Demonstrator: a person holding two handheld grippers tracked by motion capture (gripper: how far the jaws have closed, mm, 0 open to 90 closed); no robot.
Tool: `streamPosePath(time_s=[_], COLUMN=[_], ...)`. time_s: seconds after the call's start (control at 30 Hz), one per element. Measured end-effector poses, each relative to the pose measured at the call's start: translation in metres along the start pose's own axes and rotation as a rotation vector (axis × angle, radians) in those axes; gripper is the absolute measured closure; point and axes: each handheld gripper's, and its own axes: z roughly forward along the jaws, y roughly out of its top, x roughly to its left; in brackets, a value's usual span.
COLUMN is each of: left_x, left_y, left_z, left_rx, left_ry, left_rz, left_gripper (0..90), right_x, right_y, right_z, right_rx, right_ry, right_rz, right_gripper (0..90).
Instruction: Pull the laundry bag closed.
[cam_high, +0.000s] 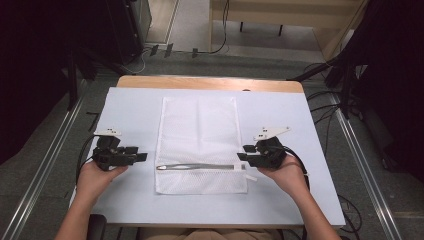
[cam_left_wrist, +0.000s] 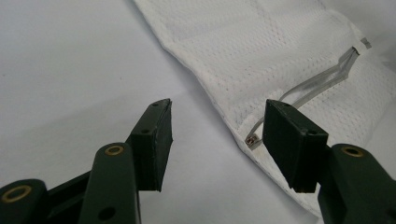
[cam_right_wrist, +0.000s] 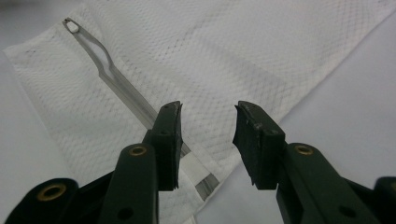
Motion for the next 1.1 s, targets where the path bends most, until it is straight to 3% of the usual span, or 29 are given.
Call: streamPosePath(time_s=[0.4, 1.1], left_x=[0.000, 0.001], left_y=[0.000, 0.000], left_z=[0.000, -0.001], left_rx=[-0.006, -0.008], left_ry=[-0.001, -0.002], left_rz=[0.000, 0.000], left_gripper=[43.2, 43.3], right_x=[0.012, 0.047], right_y=[0.013, 0.039], right_z=[0.015, 0.059], right_rx=[0.013, 0.044], right_ry=[0.055, 0.145], right_rz=[0.003, -0.061], right_gripper=[64.5, 62.3])
